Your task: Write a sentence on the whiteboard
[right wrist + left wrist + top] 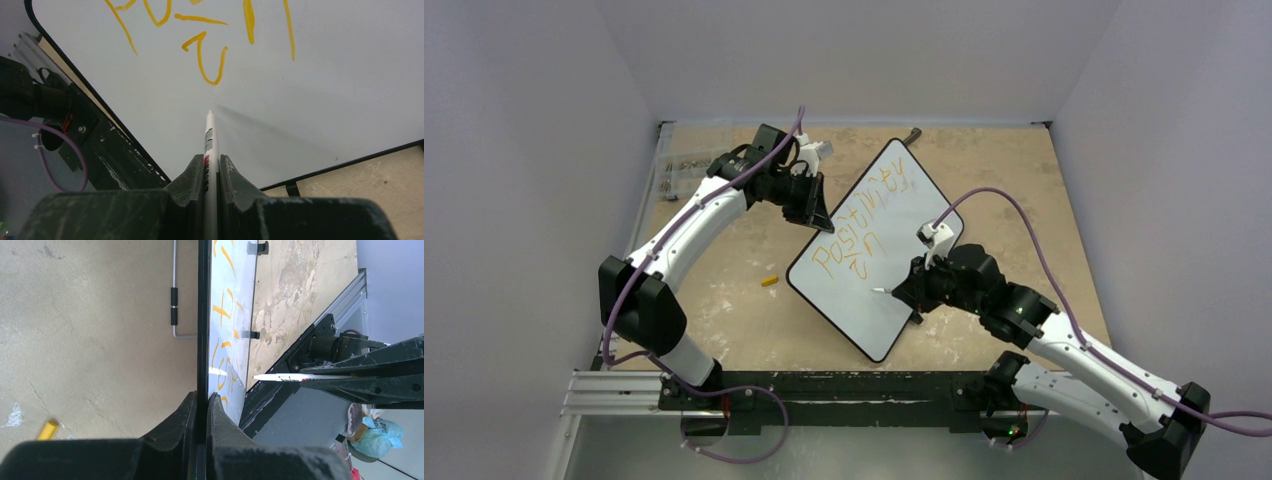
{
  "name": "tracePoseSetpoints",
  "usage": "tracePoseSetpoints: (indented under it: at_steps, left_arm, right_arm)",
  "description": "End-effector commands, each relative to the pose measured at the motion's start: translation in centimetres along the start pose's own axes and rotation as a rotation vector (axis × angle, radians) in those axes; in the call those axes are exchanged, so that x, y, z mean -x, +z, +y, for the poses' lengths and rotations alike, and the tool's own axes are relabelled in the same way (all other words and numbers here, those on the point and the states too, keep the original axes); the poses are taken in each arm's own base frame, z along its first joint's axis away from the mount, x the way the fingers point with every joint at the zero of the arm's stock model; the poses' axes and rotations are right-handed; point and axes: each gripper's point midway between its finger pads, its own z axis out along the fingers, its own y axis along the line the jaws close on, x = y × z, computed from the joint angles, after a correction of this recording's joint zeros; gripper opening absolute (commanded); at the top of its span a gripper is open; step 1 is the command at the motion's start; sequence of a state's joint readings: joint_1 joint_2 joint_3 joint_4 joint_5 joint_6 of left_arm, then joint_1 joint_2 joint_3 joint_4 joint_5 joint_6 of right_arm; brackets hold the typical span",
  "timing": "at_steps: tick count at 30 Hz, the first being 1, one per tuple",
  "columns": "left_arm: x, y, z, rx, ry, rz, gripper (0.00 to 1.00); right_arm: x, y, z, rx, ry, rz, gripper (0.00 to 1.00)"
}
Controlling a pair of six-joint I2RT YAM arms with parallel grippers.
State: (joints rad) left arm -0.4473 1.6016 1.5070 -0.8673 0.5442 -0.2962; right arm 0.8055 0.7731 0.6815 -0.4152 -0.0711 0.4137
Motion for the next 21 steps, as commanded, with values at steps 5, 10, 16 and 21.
tracePoseSetpoints:
  at_steps: [5,10,16,21]
  left_arm:
    - [1.5,-1.3,2.0,0.117,0.049,-0.083,0.0]
    - [1.5,-1.2,2.0,0.115,0.048,-0.082,0.0]
    - [1.5,-1.3,1.9,0.114,0.049,-0.084,0.0]
    - [1.5,-1.3,1.9,0.115,0.049,-0.084,0.0]
  right_arm:
    - [0.3,1.1,0.3,0.0,0.015,-0.016,0.0]
    - [0.6,1.5,0.8,0.015,0.002,-0.012,0.0]
    - [0.3,1.9,1.9,0.053,-0.015,0.017,0.0]
    - [-0.6,2.2,2.4,0.074,-0.019,0.046,0.0]
